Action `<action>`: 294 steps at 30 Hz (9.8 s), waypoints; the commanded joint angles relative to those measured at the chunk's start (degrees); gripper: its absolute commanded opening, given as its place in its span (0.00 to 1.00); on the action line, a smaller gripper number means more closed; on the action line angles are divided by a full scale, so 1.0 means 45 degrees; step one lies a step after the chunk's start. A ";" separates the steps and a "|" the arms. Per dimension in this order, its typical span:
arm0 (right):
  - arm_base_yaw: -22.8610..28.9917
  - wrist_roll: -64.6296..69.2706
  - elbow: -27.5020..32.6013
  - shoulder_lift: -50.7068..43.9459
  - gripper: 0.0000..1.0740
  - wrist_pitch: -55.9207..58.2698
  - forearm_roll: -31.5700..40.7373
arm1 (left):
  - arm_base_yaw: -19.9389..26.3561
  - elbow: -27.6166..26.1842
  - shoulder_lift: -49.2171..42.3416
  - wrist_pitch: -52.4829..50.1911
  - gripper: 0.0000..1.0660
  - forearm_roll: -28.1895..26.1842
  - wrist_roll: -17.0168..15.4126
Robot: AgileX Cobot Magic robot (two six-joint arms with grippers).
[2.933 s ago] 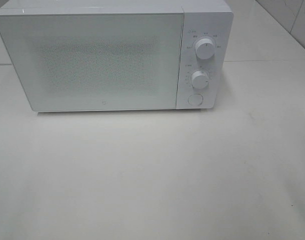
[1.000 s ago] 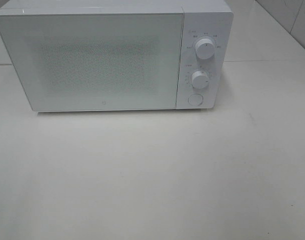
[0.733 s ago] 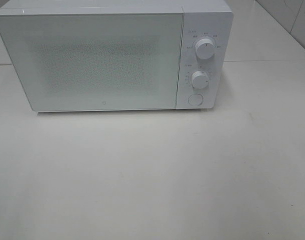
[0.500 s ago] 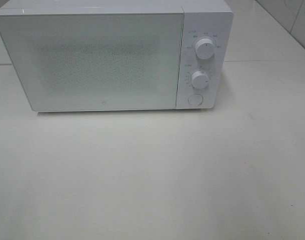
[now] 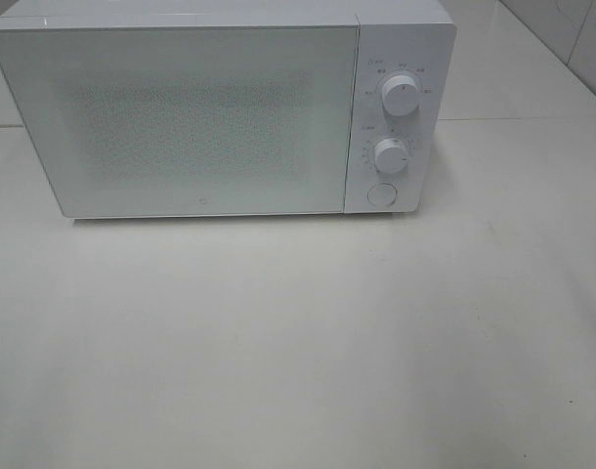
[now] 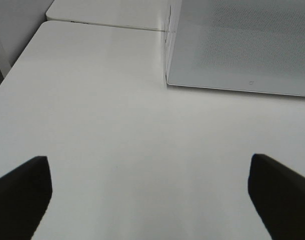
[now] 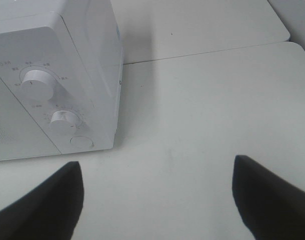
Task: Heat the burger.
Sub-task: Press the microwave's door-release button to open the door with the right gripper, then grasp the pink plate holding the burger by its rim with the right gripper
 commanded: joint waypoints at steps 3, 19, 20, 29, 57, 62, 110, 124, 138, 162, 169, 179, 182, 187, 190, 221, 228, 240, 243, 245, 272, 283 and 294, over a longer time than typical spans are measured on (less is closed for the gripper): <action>-0.0076 -0.0076 0.0929 0.1082 0.71 -0.2903 0.0013 | 0.0051 0.0038 -0.0216 -0.0127 0.94 -0.0102 0.0025; -0.0051 -0.0344 0.3400 0.4838 0.71 -1.1268 0.0089 | 0.0051 0.0038 -0.0216 -0.0127 0.94 -0.0102 0.0025; -0.0051 -0.0344 0.3400 0.4838 0.71 -1.1268 0.0089 | 0.0051 0.0038 -0.0216 -0.0127 0.94 -0.0102 0.0025; -0.0051 -0.1426 0.4100 0.7168 0.71 -1.4082 0.1095 | 0.0051 0.0038 -0.0216 -0.0127 0.94 -0.0102 0.0025; 0.8658 -0.6430 0.2827 1.0288 0.71 -1.7036 1.0912 | 0.0051 0.0038 -0.0216 -0.0127 0.94 -0.0102 0.0025; 0.9537 -0.6748 0.1974 1.0810 0.71 -1.6998 1.1688 | 0.0051 0.0038 -0.0216 -0.0127 0.94 -0.0102 0.0025; 0.9829 1.2007 0.0777 1.1497 0.00 -1.5266 1.1956 | 0.0051 0.0038 -0.0216 -0.0127 0.94 -0.0102 0.0025; 0.8709 1.4502 0.0357 1.3127 0.00 -1.5292 0.9969 | 0.0051 0.0038 -0.0216 -0.0127 0.94 -0.0102 0.0025; 0.6888 1.4770 -0.2037 1.5202 0.00 -1.4209 0.9244 | 0.0051 0.0038 -0.0216 -0.0127 0.94 -0.0102 0.0025; 0.5831 1.4566 -0.4304 1.6807 0.00 -1.3789 0.8683 | 0.0051 0.0038 -0.0216 -0.0127 0.94 -0.0102 0.0025; 0.5831 1.4528 -0.4405 1.6960 0.00 -1.4910 0.8645 | 0.0051 0.0038 -0.0216 -0.0127 0.94 -0.0102 0.0025; 0.5831 1.4553 -0.4673 1.6934 0.00 -1.6412 0.8493 | 0.0051 0.0038 -0.0216 -0.0127 0.94 -0.0102 0.0025; 0.5831 1.4579 -0.4864 1.6934 0.00 -1.6730 0.8302 | 0.0051 0.0038 -0.0216 -0.0127 0.94 -0.0102 0.0025; 0.5831 1.4528 -0.5169 1.6934 0.00 -1.7367 0.8327 | 0.0051 0.0038 -0.0216 -0.0127 0.94 -0.0102 0.0025; 0.5831 1.4502 -0.5449 1.6947 0.00 -1.8016 0.8365 | 0.0051 0.0038 -0.0216 -0.0127 0.94 -0.0102 0.0025; 0.5424 1.3955 -0.5819 1.6934 0.00 -1.8246 0.8314 | 0.0051 0.0038 -0.0216 -0.0127 0.94 -0.0102 0.0025; 0.5882 1.4018 -0.5602 1.6934 0.00 -1.7469 0.8582 | 0.0051 0.0038 -0.0216 -0.0127 0.94 -0.0102 0.0025; 0.6621 1.4248 -0.4100 1.6157 0.00 -1.5050 0.8709 | 0.0051 0.0038 -0.0216 -0.0127 0.94 -0.0102 0.0025; 0.6621 1.4146 -0.3705 1.5737 0.00 -1.3636 0.8607 | 0.0051 0.0038 -0.0216 -0.0127 0.94 -0.0102 0.0025; 0.6621 1.3853 -0.3387 1.5470 0.00 -1.2936 0.8607 | 0.0051 0.0038 -0.0216 -0.0127 0.94 -0.0102 0.0025; 0.6570 0.4304 -0.2636 1.0784 0.01 -0.2521 0.2661 | 0.0051 0.0038 -0.0216 -0.0127 0.94 -0.0102 0.0025; 0.6570 -0.3119 -0.4940 1.0122 0.02 0.4342 0.2381 | 0.0051 0.0038 -0.0216 -0.0127 0.94 -0.0102 0.0025; 0.6570 -1.2694 -0.6328 1.0122 0.07 0.7219 0.2279 | 0.0051 0.0038 -0.0216 -0.0127 0.94 -0.0102 0.0025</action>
